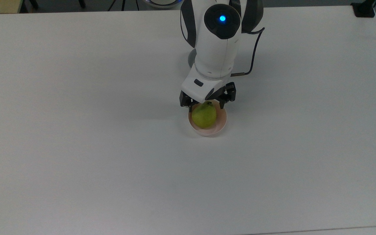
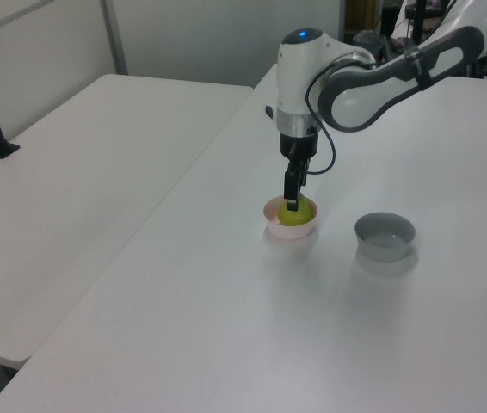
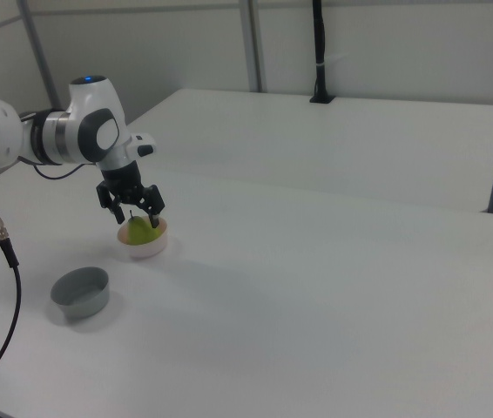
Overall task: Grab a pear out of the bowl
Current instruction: 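Lower the gripper around the yellow-green pear and close it, then lift the pear up out of the pink bowl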
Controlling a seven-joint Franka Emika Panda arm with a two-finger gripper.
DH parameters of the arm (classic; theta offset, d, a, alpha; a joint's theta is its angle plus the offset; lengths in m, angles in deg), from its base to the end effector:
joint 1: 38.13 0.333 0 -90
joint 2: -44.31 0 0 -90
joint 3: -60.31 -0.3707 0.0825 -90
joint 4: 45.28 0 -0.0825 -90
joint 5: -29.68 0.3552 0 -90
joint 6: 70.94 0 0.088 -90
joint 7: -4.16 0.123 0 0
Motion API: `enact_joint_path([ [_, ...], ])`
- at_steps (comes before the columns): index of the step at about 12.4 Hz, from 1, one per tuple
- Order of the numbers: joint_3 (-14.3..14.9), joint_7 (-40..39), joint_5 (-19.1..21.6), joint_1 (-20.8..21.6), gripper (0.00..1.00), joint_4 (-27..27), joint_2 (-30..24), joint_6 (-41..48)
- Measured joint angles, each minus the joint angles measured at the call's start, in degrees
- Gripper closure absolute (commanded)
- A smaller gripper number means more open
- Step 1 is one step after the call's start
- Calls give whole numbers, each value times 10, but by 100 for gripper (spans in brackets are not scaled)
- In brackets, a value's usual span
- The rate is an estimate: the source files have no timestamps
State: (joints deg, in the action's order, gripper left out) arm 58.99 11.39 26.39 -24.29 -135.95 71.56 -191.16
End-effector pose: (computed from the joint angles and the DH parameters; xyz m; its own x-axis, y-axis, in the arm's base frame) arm 0.6661 0.1741 0.4121 0.9856 0.1634 0.0445 0.1619 -0.9862 0.0348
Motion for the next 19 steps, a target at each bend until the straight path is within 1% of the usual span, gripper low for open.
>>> enact_joint_path([
  [1,0,0,0,1,8,0,5,-5],
  [2,0,0,-1,2,10,0,8,-6],
  [9,0,0,-21,7,10,0,20,-9],
  [11,0,0,-22,7,12,0,23,-10],
  [14,0,0,-27,7,21,1,23,-10],
  [15,0,0,-28,7,31,1,23,-10],
  [16,0,0,-29,7,37,1,23,-12],
  [19,0,0,-29,7,40,2,23,-16],
])
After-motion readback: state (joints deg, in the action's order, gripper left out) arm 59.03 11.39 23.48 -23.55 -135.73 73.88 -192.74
